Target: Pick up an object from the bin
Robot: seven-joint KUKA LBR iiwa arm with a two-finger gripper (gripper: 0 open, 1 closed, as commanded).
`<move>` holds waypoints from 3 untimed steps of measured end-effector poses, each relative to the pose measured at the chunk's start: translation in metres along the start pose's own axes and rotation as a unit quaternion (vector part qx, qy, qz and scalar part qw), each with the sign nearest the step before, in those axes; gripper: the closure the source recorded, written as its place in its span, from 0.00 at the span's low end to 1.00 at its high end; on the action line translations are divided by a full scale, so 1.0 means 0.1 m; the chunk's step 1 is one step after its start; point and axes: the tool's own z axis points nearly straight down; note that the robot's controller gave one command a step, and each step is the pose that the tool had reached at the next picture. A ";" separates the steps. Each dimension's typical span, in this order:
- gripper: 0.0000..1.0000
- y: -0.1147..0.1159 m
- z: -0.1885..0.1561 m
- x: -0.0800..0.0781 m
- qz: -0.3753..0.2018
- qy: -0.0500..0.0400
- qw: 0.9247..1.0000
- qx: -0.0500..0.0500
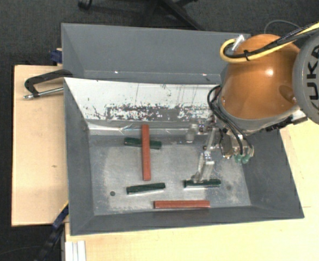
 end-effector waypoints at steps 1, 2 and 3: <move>0.00 -0.13 0.19 -0.02 -0.025 -0.004 1.000 -0.001; 0.00 -0.70 0.90 -0.01 -0.075 0.003 0.997 0.001; 0.00 -0.61 0.87 -0.08 -0.002 -0.002 1.000 0.000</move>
Offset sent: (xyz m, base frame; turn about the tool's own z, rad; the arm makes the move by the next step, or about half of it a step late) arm 0.0014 -0.0682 -0.0880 -0.1552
